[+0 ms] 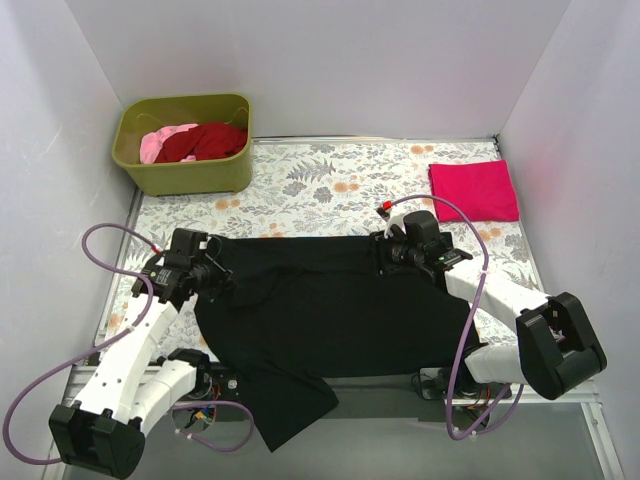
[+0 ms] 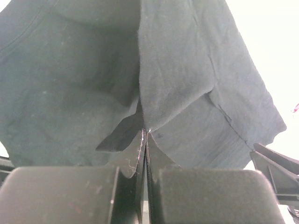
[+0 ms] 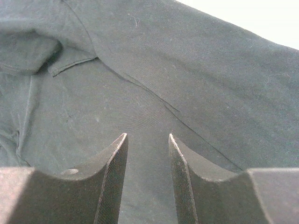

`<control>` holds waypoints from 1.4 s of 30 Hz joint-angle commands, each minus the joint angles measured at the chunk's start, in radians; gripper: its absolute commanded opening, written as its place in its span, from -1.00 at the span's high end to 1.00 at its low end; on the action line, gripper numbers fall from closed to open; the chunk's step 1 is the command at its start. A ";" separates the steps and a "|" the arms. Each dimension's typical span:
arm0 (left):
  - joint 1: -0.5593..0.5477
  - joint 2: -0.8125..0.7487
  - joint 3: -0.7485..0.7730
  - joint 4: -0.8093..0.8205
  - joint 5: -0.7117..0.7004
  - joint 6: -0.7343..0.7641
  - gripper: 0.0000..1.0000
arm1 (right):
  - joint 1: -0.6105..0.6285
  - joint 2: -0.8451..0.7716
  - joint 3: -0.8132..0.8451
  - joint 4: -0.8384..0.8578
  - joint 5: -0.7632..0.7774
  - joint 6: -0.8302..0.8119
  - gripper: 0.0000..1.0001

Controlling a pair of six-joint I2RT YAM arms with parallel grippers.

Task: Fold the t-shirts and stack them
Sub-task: Fold the tshirt

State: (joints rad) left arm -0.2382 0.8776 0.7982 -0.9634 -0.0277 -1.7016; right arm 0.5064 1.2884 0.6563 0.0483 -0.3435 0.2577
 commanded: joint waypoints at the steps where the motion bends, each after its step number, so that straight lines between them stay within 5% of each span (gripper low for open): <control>1: -0.004 -0.055 -0.008 -0.078 -0.032 -0.062 1.00 | 0.007 -0.027 0.025 0.004 0.004 -0.014 0.19; 13: -0.004 -0.150 -0.128 -0.132 0.017 -0.112 0.92 | -0.002 -0.018 0.035 -0.030 0.090 -0.003 0.16; 23: -0.004 -0.134 -0.148 -0.071 0.040 -0.090 0.33 | -0.129 -0.032 0.049 -0.100 0.155 0.002 0.10; 25: -0.004 -0.120 -0.123 -0.028 -0.033 -0.070 -0.06 | -0.184 -0.034 0.051 -0.116 0.153 0.003 0.09; 28: -0.003 -0.028 -0.076 0.067 -0.128 -0.014 -0.42 | -0.320 -0.017 0.060 -0.131 0.109 0.020 0.07; 31: 0.017 0.101 -0.036 0.211 -0.159 0.075 -0.57 | -0.434 0.006 0.071 -0.131 0.095 0.029 0.01; 42: 0.221 0.515 0.065 0.555 -0.075 0.250 -0.52 | -0.594 0.107 0.128 -0.125 0.063 0.018 -0.01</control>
State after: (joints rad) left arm -0.0509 1.3678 0.8223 -0.5274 -0.1139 -1.5181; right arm -0.0734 1.3834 0.7422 -0.0803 -0.2588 0.2821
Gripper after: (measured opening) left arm 0.780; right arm 0.502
